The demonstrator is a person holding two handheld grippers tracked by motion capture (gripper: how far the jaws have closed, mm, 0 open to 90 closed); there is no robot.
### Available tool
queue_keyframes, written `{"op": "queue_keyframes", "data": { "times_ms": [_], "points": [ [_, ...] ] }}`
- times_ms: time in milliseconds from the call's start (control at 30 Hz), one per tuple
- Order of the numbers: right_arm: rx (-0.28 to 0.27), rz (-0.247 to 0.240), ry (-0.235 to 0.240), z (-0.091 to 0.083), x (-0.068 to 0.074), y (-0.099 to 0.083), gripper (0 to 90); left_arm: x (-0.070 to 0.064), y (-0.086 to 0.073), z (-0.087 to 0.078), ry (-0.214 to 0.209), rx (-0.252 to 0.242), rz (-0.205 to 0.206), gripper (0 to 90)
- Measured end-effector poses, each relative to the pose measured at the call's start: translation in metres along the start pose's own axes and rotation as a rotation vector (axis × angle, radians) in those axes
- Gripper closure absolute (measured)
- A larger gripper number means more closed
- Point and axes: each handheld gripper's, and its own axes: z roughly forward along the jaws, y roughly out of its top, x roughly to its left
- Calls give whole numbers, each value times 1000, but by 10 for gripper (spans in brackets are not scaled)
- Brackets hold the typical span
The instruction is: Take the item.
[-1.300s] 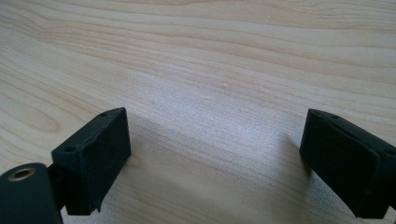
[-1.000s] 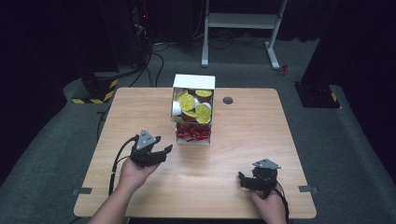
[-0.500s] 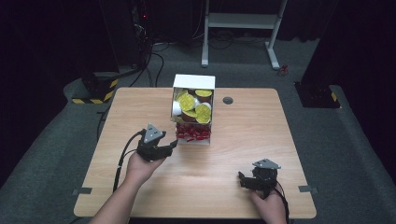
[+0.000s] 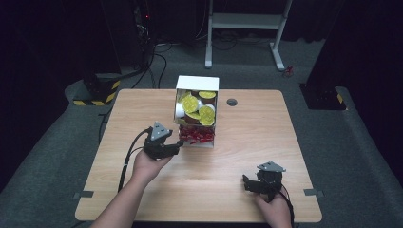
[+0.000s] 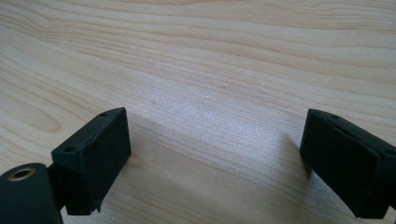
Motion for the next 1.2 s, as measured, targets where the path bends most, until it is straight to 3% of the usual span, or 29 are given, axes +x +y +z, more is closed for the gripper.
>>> {"op": "queue_keyframes", "data": {
  "times_ms": [533,933,1200],
  "points": [
    [0,0,0,0,0,0,85,3,4,19,8,14,-16,403],
    [0,0,0,0,0,0,86,4,4,28,25,5,-20,486],
    [0,1,0,0,0,0,86,2,3,30,31,4,-5,592]
  ]
}}
